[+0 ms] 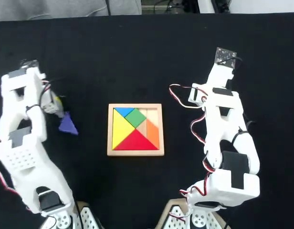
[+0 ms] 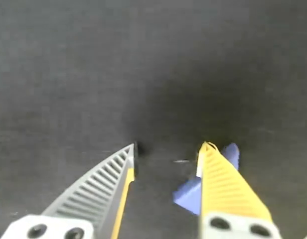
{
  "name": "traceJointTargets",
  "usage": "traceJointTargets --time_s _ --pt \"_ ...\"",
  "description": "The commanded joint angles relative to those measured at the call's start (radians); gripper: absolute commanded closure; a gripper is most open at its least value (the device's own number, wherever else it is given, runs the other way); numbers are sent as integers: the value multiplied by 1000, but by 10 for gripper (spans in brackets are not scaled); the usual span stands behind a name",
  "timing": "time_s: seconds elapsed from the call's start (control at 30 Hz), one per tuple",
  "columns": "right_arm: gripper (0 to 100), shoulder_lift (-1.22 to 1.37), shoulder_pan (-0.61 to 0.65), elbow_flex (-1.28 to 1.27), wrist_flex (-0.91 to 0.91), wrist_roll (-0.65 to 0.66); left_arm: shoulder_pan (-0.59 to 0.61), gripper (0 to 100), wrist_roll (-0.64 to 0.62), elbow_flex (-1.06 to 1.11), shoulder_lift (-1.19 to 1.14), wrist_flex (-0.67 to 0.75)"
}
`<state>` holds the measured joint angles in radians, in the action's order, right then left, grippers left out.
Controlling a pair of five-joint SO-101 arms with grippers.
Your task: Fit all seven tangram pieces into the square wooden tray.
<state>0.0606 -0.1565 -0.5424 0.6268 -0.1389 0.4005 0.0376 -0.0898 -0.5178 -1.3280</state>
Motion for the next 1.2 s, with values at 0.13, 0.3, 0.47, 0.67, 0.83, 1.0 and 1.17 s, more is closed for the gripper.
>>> traceJointTargets --time_s 0.13,0.3,0.47,0.67,0.83,1.0,1.17 --pt "987 -58 14 13 -17 -3 -266 788 5 -30 9 -49" --pt "987 -58 14 15 -17 -2 -363 790 14 -30 9 -137" --pt "987 -58 17 15 -17 35 -386 791 71 -30 11 -213" --pt "987 -58 17 15 -17 37 -407 791 212 36 75 -259" --pt "987 -58 17 15 -17 37 -466 791 397 272 308 -258" --pt "987 -58 17 15 -17 37 -435 791 531 487 559 -253" --pt "987 -58 17 12 -17 37 -237 788 608 524 781 -37"
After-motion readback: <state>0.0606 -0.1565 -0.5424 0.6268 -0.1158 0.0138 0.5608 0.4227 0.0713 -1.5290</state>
